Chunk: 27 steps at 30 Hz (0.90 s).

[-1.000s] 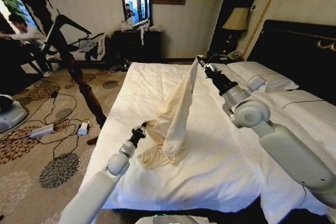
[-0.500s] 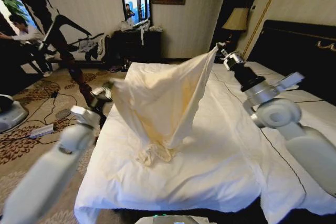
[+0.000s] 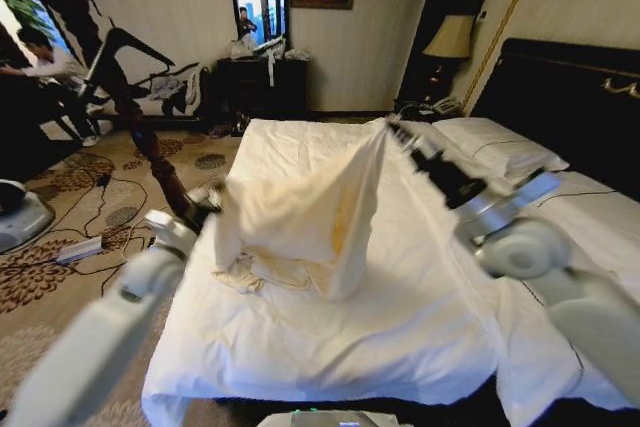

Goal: Pick up the clothes from the bed and hang them on the clothes hanger.

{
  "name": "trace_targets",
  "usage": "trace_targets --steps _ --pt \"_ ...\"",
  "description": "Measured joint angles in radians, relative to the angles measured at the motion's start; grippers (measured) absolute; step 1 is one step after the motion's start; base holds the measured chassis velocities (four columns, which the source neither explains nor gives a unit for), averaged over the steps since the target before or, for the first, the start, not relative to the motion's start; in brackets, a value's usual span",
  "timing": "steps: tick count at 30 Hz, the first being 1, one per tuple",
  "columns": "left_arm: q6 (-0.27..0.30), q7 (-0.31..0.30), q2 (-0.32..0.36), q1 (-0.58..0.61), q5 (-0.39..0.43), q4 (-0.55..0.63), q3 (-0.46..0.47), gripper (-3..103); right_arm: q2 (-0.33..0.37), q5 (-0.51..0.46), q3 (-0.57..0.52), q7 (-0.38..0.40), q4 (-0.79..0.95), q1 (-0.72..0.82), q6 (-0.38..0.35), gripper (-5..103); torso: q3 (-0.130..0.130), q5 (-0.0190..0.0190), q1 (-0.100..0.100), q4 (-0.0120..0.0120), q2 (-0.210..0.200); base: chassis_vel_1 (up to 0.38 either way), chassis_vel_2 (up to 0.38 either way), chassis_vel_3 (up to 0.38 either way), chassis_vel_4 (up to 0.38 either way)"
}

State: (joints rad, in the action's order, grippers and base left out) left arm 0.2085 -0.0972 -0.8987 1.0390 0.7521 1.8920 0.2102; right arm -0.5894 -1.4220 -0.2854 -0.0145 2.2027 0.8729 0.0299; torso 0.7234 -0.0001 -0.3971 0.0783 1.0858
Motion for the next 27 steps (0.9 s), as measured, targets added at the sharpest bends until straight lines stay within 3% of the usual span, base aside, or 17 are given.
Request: trace_targets --steps 6,7,9,12,14,16,18,19,21,22,23,27 --pt "0.042 -0.028 -0.049 0.001 -0.042 -0.067 -0.098 -3 -0.059 -0.007 0.060 0.031 -0.038 -0.048 -0.003 0 0.000 0.0001 0.000 -0.0003 0.000 0.000 0.000 0.000 0.000" --pt "0.050 -0.040 -0.049 0.013 -0.074 -0.066 -0.094 7 -0.070 -0.017 0.062 0.038 -0.044 -0.055 -0.003 0 0.000 0.0002 0.000 -0.0002 0.000 0.000 0.000 0.000 0.000" --pt "0.052 -0.050 -0.046 0.022 -0.099 -0.060 -0.087 7 -0.075 -0.022 0.062 0.040 -0.046 -0.058 -0.003 0 0.000 0.0000 0.000 -0.0003 0.000 0.000 0.000 0.000 0.000" --pt "0.037 -0.071 0.018 0.132 -0.332 0.017 -0.001 23 -0.101 -0.030 0.054 0.043 -0.058 -0.078 0.003 0 0.000 0.0002 0.000 -0.0002 0.000 0.000 0.000 0.000 0.000" --pt "0.031 -0.071 0.033 0.159 -0.381 0.030 0.017 23 -0.106 -0.031 0.052 0.043 -0.061 -0.083 0.004 0 0.000 0.0000 0.000 -0.0002 0.000 0.000 0.000 0.000 0.000" --pt "-0.041 -0.071 0.090 0.336 -0.630 0.067 0.109 34 -0.128 -0.039 0.044 0.043 -0.071 -0.108 0.011 0 0.000 0.0004 0.000 -0.0011 0.000 0.000 0.000 0.000 0.000" --pt "-0.121 -0.065 0.104 0.438 -0.754 0.072 0.146 44 -0.139 -0.048 0.038 0.042 -0.074 -0.123 0.015 0 0.000 0.0001 0.000 -0.0015 0.000 0.000 0.000 0.000 0.000" --pt "-0.121 -0.065 0.104 0.438 -0.754 0.072 0.146 44 -0.139 -0.048 0.038 0.042 -0.074 -0.123 0.015 0 0.000 0.0001 0.000 -0.0015 0.000 0.000 0.000 0.000 0.000" --pt "-0.231 -0.057 0.085 0.536 -0.869 0.072 0.162 55 -0.148 -0.058 0.027 0.041 -0.076 -0.135 0.021 0 0.000 -0.0001 0.000 -0.0007 0.000 0.000 0.000 0.000 0.000" --pt "-0.257 -0.056 0.069 0.554 -0.893 0.072 0.163 55 -0.148 -0.059 0.025 0.041 -0.075 -0.136 0.022 0 0.000 0.0000 0.000 -0.0004 0.000 0.000 0.000 0.000 0.000" --pt "-0.257 -0.056 0.069 0.554 -0.893 0.072 0.163 55 -0.148 -0.059 0.025 0.041 -0.075 -0.136 0.022 0 0.000 0.0000 0.000 -0.0004 0.000 0.000 0.000 0.000 0.000" --pt "-0.328 -0.043 0.008 0.567 -0.929 0.060 0.169 77 -0.145 -0.060 0.013 0.039 -0.061 -0.130 0.023 0 0.000 -0.0001 0.000 -0.0002 0.000 0.000 0.000 0.000 0.000"
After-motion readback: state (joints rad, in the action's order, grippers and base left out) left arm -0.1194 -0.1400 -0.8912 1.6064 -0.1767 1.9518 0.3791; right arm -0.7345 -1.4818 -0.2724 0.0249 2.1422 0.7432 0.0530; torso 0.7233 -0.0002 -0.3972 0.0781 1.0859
